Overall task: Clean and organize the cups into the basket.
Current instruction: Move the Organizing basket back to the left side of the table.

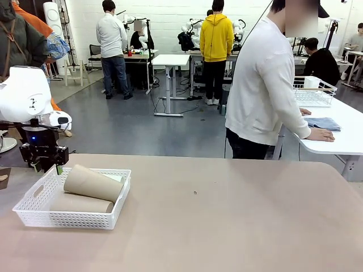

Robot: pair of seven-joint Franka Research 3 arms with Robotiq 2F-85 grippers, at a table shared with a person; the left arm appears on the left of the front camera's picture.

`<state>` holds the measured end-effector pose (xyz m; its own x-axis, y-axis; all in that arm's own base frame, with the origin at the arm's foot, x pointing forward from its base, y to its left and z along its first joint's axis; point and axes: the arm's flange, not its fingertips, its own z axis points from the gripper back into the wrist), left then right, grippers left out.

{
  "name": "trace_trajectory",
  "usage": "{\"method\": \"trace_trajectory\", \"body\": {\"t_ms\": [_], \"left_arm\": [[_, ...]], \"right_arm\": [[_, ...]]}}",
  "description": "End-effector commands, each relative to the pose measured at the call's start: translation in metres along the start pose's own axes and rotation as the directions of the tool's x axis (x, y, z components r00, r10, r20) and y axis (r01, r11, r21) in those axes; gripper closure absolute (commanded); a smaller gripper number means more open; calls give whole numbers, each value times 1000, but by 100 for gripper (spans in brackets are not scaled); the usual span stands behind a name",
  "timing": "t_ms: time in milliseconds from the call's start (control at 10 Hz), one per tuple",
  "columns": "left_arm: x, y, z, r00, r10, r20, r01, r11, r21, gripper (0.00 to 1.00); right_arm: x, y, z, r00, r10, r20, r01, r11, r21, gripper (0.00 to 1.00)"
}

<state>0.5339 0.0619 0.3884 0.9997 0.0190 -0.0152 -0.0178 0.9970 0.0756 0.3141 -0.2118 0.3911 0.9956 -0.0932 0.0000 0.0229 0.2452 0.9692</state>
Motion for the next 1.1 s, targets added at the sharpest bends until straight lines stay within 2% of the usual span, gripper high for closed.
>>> {"method": "trace_trajectory", "body": {"t_ms": [0, 500, 600, 1000], "left_arm": [[2, 3, 4, 1000, -14, 14, 15, 999, -42, 0], [-9, -4, 22, 999, 31, 40, -31, 1000, -5, 0], [-21, -17, 35, 998, 56, 40, -58, 998, 30, 0], [-110, -121, 119, 965, 188, 185, -218, 963, 160, 0]], "right_arm": [[-2, 1, -1, 1000, -2, -15, 2, 1000, -3, 0], [-2, 1, -1, 1000, -2, -15, 2, 1000, -3, 0], [-2, 1, -1, 1000, -2, -15, 2, 1000, -3, 0], [-2, 1, -1, 1000, -2, -15, 2, 1000, -3, 0]]}}
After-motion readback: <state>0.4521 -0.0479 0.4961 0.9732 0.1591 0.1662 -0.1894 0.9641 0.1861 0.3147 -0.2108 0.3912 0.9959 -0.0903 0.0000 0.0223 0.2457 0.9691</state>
